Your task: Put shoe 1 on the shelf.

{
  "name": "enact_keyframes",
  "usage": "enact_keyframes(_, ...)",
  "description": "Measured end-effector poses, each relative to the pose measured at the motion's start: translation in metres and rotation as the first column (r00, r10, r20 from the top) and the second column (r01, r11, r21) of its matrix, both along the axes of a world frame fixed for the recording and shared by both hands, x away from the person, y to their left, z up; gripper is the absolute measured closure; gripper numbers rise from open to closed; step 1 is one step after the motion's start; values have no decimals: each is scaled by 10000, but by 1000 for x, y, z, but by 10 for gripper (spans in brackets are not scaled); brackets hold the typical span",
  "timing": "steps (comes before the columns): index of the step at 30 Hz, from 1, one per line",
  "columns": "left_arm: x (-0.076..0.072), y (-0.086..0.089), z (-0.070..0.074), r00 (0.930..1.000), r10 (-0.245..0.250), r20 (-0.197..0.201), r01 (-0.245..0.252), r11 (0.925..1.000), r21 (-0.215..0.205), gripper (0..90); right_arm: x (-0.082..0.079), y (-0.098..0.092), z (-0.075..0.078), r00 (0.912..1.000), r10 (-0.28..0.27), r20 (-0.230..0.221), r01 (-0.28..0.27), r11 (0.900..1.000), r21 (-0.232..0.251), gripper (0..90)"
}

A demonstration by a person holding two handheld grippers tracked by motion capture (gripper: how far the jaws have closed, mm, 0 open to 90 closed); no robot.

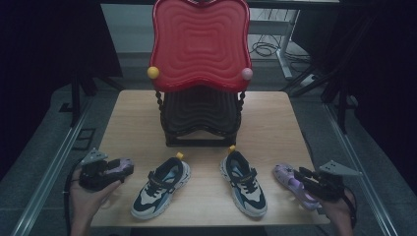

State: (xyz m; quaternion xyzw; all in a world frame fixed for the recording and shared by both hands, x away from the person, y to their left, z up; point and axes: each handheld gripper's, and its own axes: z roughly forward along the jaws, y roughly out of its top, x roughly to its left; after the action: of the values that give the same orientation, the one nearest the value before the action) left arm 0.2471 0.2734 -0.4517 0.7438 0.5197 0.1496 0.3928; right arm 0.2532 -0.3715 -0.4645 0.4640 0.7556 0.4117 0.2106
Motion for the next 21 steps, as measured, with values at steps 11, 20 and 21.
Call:
enact_keyframes(11, -19, 7, -8, 9992, 4, -391, -4, 10000, -18, 396, -22, -15, -4, 9992, -204, -332, 201, 9997, -108, 663)
enact_keyframes(20, -44, 19, -22, 9964, 545, -654, -518, 9978, 413, 431, -31, -25, -13, 9971, -543, -530, 537, 9985, -121, 660)
enact_keyframes(21, -46, 22, -20, 9964, 630, -574, -606, 9973, 425, 434, -32, -25, -13, 9973, -542, -498, 536, 9985, -126, 660)
